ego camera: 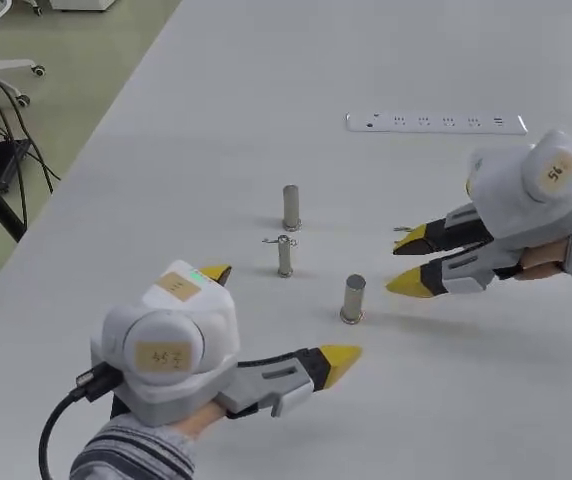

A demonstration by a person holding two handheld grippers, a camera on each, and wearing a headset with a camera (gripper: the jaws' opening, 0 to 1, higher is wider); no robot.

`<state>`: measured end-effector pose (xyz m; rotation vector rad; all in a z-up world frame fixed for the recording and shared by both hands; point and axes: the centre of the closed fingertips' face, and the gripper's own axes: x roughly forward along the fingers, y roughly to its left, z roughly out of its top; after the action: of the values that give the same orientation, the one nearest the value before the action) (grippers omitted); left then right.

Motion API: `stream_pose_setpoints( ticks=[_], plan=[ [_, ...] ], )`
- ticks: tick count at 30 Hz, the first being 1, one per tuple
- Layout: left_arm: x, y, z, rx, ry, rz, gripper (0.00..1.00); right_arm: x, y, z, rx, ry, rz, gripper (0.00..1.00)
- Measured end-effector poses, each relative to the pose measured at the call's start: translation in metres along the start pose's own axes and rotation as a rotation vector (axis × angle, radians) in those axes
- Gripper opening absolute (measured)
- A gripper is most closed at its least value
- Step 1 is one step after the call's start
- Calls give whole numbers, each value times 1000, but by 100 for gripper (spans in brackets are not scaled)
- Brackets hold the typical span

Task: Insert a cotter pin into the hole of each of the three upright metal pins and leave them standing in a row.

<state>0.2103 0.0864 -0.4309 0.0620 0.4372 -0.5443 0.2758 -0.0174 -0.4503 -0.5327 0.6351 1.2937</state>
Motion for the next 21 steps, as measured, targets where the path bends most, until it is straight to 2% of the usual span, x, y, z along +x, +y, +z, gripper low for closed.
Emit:
stream_pose_setpoints(
  ticks=[7,12,21],
  plan=[
    [0,4,-4,-2,11,6,95,-5,-30,-16,2,87,-79,24],
    [1,4,-5,-4,13,5,95,-3,-50,-26,36,111,-128,23],
    [2,7,-5,-20,0,7,91,3,-68,-44,71,189,-154,17]
  ],
)
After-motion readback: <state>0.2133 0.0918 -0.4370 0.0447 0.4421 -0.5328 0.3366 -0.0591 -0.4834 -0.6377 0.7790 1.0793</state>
